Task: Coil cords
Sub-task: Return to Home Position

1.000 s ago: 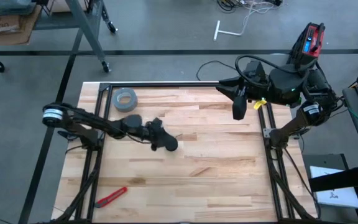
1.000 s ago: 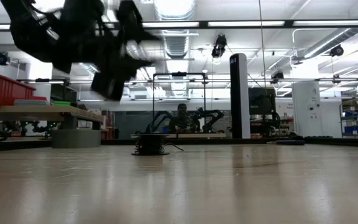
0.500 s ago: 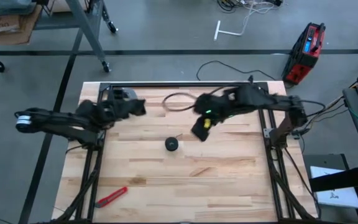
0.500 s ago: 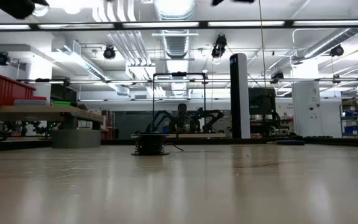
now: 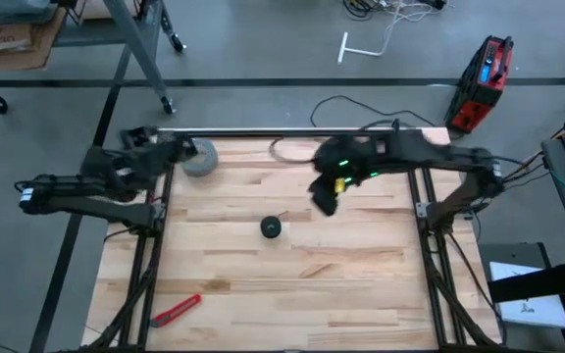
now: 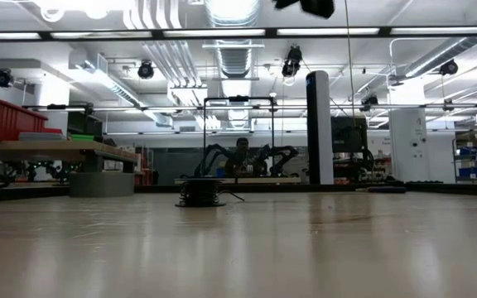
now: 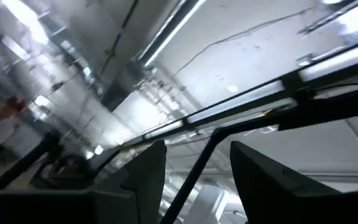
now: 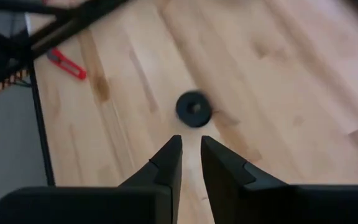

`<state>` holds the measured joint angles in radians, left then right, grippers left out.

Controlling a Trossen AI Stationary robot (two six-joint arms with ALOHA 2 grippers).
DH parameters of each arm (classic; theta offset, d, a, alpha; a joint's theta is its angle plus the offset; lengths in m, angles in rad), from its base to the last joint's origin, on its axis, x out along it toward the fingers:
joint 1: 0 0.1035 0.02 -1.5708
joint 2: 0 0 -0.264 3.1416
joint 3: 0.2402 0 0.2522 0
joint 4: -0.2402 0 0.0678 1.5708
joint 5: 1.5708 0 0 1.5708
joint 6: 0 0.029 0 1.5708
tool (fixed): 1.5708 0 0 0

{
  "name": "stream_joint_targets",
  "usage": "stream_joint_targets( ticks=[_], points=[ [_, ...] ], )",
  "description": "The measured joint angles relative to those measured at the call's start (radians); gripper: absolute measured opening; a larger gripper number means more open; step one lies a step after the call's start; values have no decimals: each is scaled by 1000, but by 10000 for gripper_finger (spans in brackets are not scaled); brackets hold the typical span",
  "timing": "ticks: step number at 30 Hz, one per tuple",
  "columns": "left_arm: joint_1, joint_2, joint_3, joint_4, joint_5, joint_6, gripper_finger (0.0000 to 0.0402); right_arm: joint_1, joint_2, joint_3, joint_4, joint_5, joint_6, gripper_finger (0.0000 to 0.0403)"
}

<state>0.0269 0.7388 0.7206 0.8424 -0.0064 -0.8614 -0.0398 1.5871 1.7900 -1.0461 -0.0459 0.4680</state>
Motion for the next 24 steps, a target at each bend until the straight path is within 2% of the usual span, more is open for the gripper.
stream_joint_targets(
  ticks=[3,7,13,16,20,22,24],
  points=[
    [0,-21,40,15,47,69,173,0,-109,-21,4,61,-39,47],
    [0,-33,83,6,173,187,175,30,-256,-23,16,169,-33,40],
    [0,-8,132,5,392,322,170,56,-433,-24,47,179,18,37],
    [0,18,153,7,377,348,166,64,-488,-24,87,177,-17,42],
    [0,66,203,4,207,331,159,64,-531,-24,163,179,-110,49],
    [1,92,230,-17,203,323,157,64,-545,-25,191,177,-145,53],
    [2,96,247,-107,258,350,155,64,-556,-26,220,176,-167,56]
  ],
)
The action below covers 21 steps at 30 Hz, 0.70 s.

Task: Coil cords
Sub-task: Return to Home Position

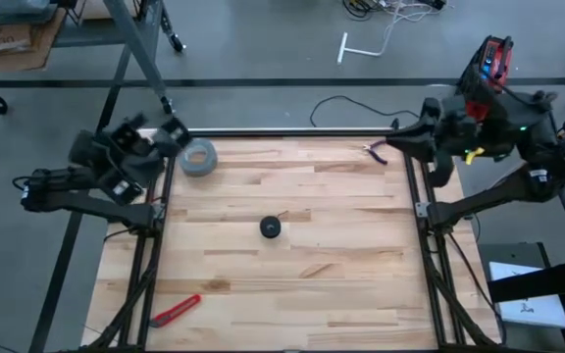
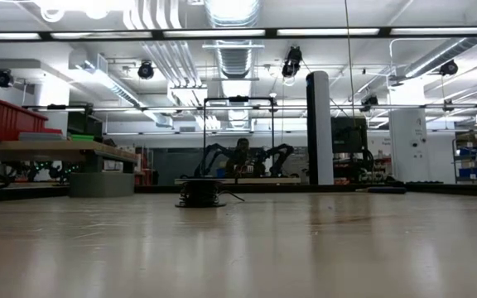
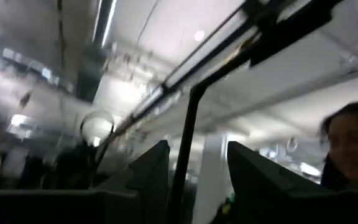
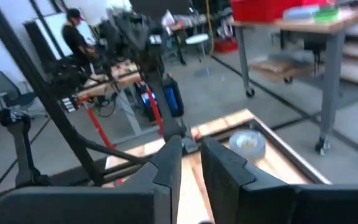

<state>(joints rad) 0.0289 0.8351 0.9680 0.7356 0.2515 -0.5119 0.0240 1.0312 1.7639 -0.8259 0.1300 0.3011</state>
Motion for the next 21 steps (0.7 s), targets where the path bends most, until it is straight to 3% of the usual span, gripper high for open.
stream_joint_targets(
  ticks=[4,7,12,18,21],
  points=[
    [-4,-35,42,-335,-73,29,159,0,-46,-18,61,-20,-58,63],
    [-19,-89,49,-456,-118,106,167,0,-111,-68,127,-95,-94,66],
    [-20,-227,-39,-447,-132,182,186,0,-245,-243,301,-154,-132,63],
    [-20,-382,-264,-335,-137,198,201,0,-420,-512,505,-171,-145,47],
    [-20,-419,-404,-126,-142,190,200,0,-506,-625,611,-212,-146,41]
  ],
)
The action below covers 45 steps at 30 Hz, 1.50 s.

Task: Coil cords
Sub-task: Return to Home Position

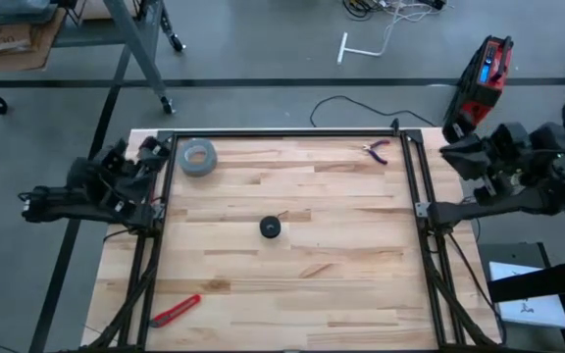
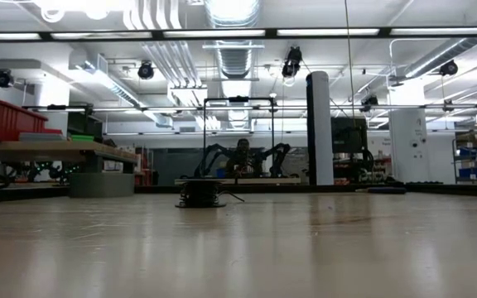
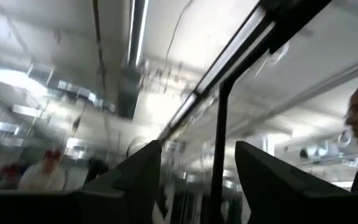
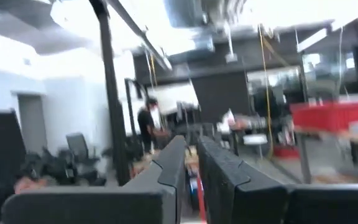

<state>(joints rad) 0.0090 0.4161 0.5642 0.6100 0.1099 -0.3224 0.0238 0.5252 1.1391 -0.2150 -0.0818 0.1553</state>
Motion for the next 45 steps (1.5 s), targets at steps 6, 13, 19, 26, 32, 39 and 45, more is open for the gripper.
stream_joint_targets(
  ticks=[6,13,19,26,32,39,45],
  points=[
    [0,-63,-240,298,-16,-29,190,0,-176,-180,125,4,-9,43],
    [0,-107,-368,350,-94,-57,200,0,-368,-328,142,56,36,58],
    [0,-144,-425,360,-102,-43,207,0,-488,-417,146,58,62,69],
    [0,-190,-553,611,-145,-35,201,0,-515,-483,111,118,86,72],
    [-1,-220,-554,526,-142,-23,208,0,-524,-523,67,171,84,57],
    [-1,-203,-554,285,-99,-115,209,1,-507,-577,82,-50,223,42],
    [-1,-162,-554,281,-107,-28,193,0,-524,-670,131,-94,167,33]
  ],
)
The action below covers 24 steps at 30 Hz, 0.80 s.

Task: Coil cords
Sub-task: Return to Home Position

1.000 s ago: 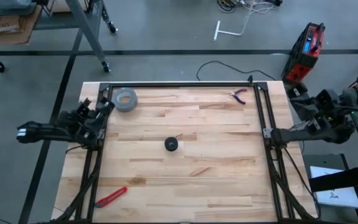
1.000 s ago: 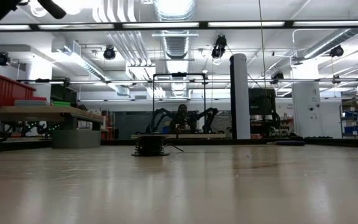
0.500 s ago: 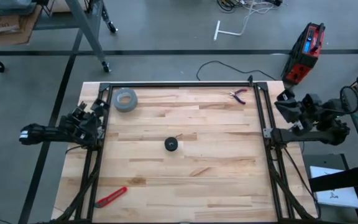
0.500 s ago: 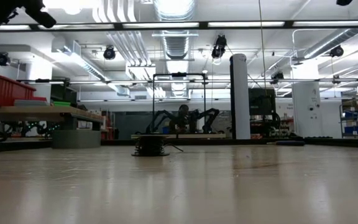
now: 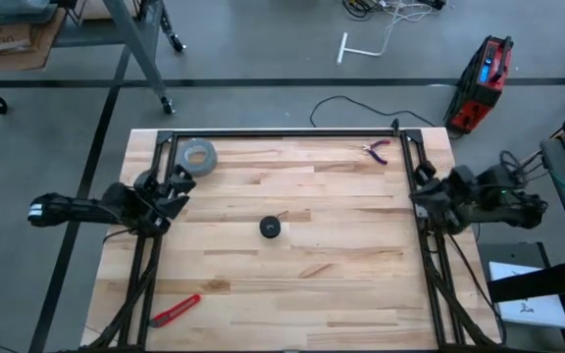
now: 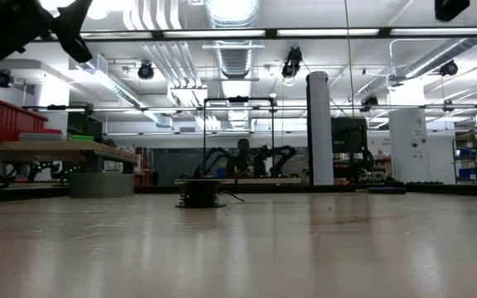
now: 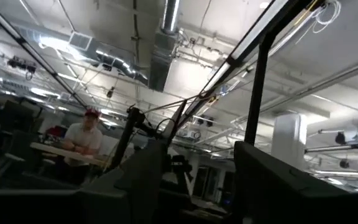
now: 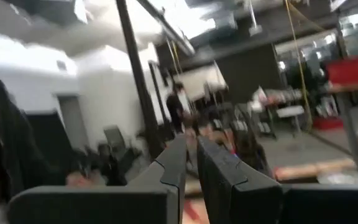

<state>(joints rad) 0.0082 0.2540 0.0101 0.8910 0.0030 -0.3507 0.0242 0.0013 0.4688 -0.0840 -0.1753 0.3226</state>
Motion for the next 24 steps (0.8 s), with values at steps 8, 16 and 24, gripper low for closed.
stream_joint_targets(
  ticks=[8,16,24],
  points=[
    [0,2,0,-91,-11,120,197,0,0,-176,83,-15,-118,38],
    [0,33,0,-140,-18,88,212,0,0,-454,460,-70,-273,53],
    [-1,69,-1,-291,13,79,202,0,1,-454,399,2,-309,67]
  ],
)
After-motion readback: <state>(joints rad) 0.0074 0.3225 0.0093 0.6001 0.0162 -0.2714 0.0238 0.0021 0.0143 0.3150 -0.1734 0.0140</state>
